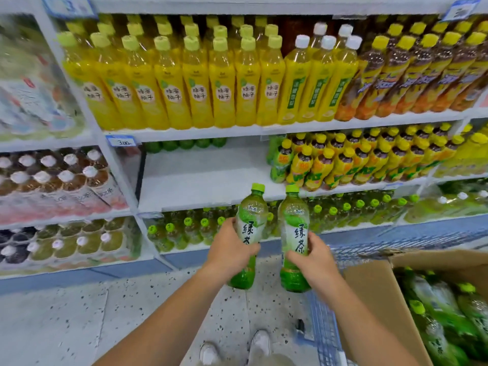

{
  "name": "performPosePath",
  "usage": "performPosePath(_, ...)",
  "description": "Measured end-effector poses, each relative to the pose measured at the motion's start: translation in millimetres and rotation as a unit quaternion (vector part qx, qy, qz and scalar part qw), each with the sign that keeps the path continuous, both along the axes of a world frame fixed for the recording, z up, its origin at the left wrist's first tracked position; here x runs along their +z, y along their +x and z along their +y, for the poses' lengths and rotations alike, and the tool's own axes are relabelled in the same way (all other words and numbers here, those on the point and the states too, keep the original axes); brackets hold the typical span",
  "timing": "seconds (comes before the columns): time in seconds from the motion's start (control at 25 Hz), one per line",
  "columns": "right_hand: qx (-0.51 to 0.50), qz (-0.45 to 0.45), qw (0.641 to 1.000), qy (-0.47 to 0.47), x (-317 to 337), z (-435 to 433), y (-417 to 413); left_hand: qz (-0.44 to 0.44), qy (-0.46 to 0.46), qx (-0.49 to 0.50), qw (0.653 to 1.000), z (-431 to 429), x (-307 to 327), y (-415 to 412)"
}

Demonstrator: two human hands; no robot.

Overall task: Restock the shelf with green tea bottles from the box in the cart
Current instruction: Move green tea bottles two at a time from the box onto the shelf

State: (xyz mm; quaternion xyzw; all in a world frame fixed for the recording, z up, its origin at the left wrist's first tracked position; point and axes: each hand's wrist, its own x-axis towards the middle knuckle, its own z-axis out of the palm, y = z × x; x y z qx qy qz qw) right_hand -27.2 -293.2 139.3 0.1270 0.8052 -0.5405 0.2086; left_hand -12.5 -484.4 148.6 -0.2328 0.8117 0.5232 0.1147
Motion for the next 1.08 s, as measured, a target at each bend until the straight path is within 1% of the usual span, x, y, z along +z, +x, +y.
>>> performPosePath(0.16,0.061,0.026,0.998,-0.009,-20.9,-41.0,-56.5,-0.014,-0.044,0.017,0.999,-39.6,-16.4,-33.9)
performPosePath(0.28,0.084,0.051,0.995,-0.015,-51.6,-69.0,-102.2,0.013,-0.069,0.045,0.997,-63.7,-40.9,-74.1)
performPosePath(0.44,0.078,0.090,0.992,-0.041,-103.7,-94.0,-156.7,0.085,-0.070,0.081,0.991,-80.1,-86.7,-131.8)
performPosePath(0.56,0.059,0.152,0.985,-0.046,-142.5,-105.1,-194.4,0.158,-0.070,0.090,0.981,-88.2,-126.9,-171.0)
performPosePath(0.72,0.037,0.215,0.975,-0.049,-178.8,-114.3,-227.9,0.241,-0.065,0.103,0.963,-92.7,-167.9,-205.6)
performPosePath(0.92,0.027,0.314,0.947,-0.066,-216.0,-120.2,-259.2,0.326,-0.026,0.095,0.940,-90.0,-207.6,-233.3)
performPosePath(1.08,0.041,0.389,0.918,-0.071,-240.9,-124.2,-274.6,0.407,-0.012,0.073,0.910,-89.6,-235.6,-249.2)
